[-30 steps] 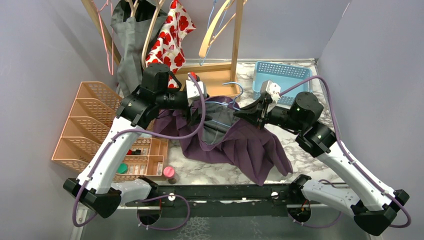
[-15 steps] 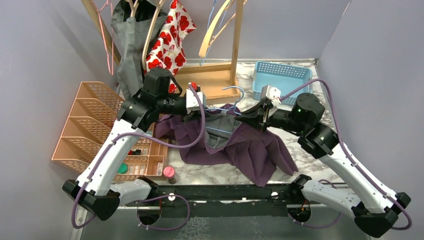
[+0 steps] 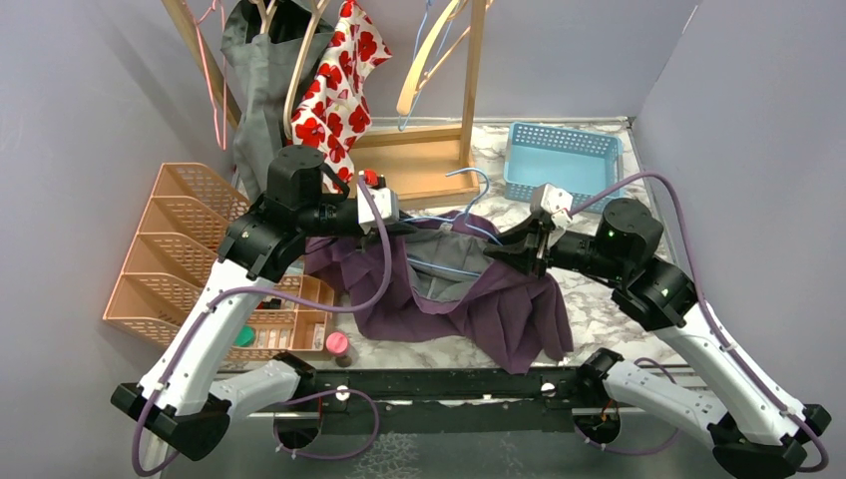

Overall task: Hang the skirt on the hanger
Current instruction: Hang the skirt on the hanger.

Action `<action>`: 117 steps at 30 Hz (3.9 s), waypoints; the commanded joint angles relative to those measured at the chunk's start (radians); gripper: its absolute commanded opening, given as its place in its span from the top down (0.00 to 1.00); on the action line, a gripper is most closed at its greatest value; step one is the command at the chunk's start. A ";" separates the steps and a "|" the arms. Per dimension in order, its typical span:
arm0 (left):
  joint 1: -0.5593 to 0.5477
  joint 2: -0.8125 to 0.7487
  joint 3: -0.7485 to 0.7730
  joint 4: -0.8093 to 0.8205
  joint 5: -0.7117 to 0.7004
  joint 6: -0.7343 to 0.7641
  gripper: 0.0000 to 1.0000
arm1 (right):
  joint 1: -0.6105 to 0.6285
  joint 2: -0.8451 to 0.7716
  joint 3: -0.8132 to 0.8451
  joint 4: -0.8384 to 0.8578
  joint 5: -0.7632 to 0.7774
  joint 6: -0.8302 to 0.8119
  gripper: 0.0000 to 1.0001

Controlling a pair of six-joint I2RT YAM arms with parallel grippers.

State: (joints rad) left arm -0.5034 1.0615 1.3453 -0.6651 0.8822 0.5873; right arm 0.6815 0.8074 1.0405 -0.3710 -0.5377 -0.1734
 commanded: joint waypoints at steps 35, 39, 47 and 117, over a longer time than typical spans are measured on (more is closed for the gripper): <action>0.073 -0.076 -0.005 0.250 -0.011 -0.240 0.26 | 0.007 -0.017 0.185 0.007 0.067 -0.055 0.99; 0.073 -0.046 0.050 0.254 0.054 -0.246 0.21 | 0.007 0.001 0.179 0.053 0.057 -0.043 0.99; 0.070 0.048 0.058 0.277 0.148 -0.309 0.23 | 0.007 0.054 0.164 0.158 0.014 -0.020 0.99; 0.054 -0.091 0.012 0.490 -0.737 -0.643 0.33 | 0.006 0.095 0.160 0.131 0.030 0.060 0.99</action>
State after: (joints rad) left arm -0.4572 1.0367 1.3659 -0.2306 0.4973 0.0795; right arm 0.6815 0.9421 1.1957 -0.3061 -0.5331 -0.1230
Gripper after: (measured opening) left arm 0.668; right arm 0.037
